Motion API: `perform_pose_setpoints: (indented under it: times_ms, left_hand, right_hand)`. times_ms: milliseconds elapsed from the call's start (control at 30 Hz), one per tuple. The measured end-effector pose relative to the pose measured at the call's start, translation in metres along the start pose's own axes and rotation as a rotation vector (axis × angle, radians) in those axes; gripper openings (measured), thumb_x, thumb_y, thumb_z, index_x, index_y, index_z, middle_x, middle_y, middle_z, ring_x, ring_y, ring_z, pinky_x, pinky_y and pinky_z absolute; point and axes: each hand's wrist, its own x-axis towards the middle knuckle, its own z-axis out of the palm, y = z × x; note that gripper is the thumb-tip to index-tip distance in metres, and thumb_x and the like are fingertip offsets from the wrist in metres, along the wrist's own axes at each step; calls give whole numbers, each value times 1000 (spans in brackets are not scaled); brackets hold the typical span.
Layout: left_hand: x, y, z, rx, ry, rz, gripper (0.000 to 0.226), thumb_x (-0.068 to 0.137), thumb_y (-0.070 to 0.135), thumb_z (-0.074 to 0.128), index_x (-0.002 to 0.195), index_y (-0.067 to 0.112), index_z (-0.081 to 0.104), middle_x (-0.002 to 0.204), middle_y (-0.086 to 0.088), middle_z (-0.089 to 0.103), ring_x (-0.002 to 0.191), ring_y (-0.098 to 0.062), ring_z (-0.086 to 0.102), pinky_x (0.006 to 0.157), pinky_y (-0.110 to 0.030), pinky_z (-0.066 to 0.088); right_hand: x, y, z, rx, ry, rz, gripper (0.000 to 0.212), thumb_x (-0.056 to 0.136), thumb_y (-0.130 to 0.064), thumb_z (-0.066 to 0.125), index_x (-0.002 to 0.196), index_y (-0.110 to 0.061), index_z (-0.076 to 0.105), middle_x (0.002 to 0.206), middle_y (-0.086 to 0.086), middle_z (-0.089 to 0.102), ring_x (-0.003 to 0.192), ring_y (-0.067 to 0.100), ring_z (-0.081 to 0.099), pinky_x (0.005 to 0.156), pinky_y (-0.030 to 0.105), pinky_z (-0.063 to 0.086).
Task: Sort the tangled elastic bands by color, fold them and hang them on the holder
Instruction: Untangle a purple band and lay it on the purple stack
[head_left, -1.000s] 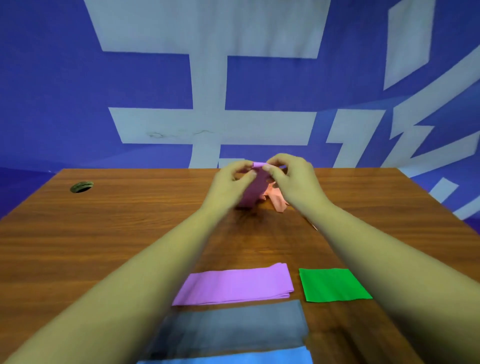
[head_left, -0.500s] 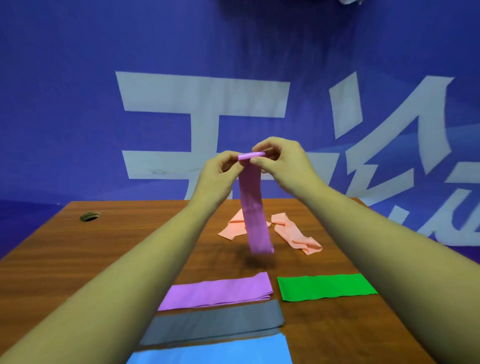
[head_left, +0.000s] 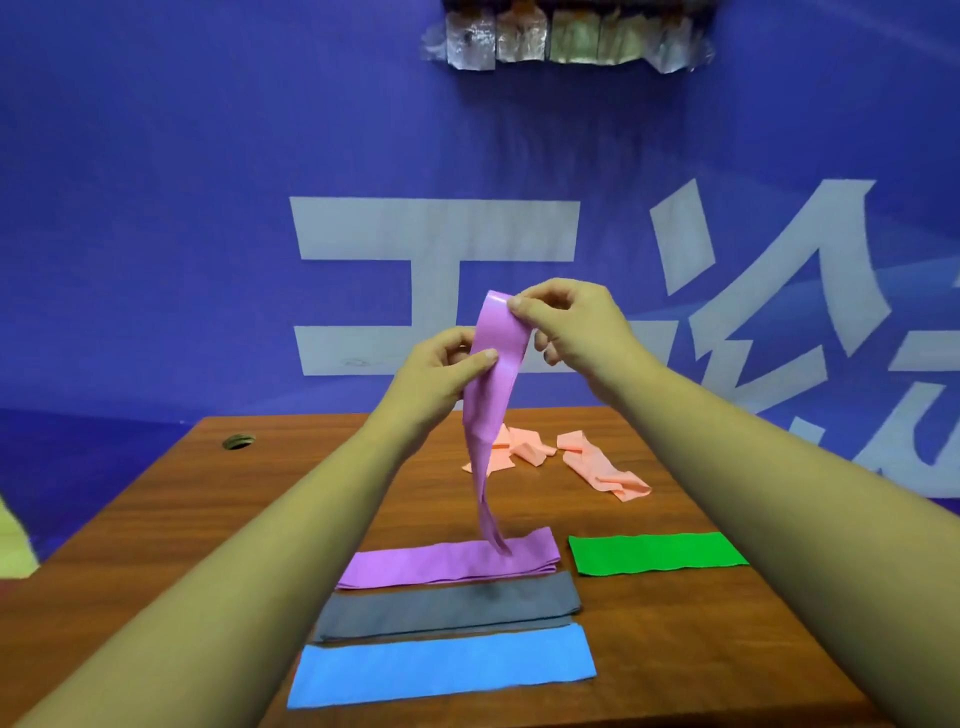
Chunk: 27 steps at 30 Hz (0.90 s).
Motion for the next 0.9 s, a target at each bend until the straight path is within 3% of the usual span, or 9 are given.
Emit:
perform_pose_setpoints:
  times_ms: [100,200,300,367,533,767,900]
  left_hand:
    - [-13,5,-5,10,-29,-3,7,91,21,65,95,21,71,84,-8,66,79,-20,61,77,-41,47]
    - [-24,4,-12,2,-39,-31,13,85,30,67,92,20,71,85,-9,65,79,-20,59,78,-41,45]
    - [-36,-2,-17,-9,-105,-122,28,79,38,72,101,22,71,99,-18,68,91,-22,62,92,-53,48]
    - [-44,-10,-21,6,-173,-174,32,80,36,73,109,22,71,108,-14,71,96,-20,64,100,-53,46]
    - [-67,-26,-29,-10,-262,-230,21,93,17,64,112,13,71,96,0,73,84,-14,63,81,-31,48]
    - [-87,-46,-46,15,-231,-283,10,94,23,64,95,16,72,86,4,66,77,-10,56,71,-25,42]
    - [-94,-55,-58,83,-220,-333,20,94,32,62,81,18,67,75,1,62,69,-13,54,70,-28,40]
  right_hand:
    - [-7,-3,1,-13,-79,16,29,80,-30,78,102,-14,69,75,5,64,53,9,52,51,23,44]
    - [-12,-8,3,-43,-110,-5,19,82,-20,77,97,-11,69,74,6,66,57,9,54,53,19,43]
    - [-17,-14,5,-53,-117,-9,13,84,-16,75,94,-10,69,75,5,67,61,8,59,54,20,46]
    - [-20,-18,7,-73,-102,-18,10,86,-17,72,93,-10,69,77,4,68,64,9,62,54,20,49]
    - [-22,-18,6,-63,-6,-7,10,92,-18,65,94,-9,70,79,1,68,63,7,63,58,23,54]
    - [-19,1,1,63,73,138,12,93,-16,63,93,-5,69,83,9,70,67,15,65,58,26,53]
    - [-23,21,1,84,63,218,9,92,-13,64,92,-5,68,83,10,70,67,16,65,58,26,52]
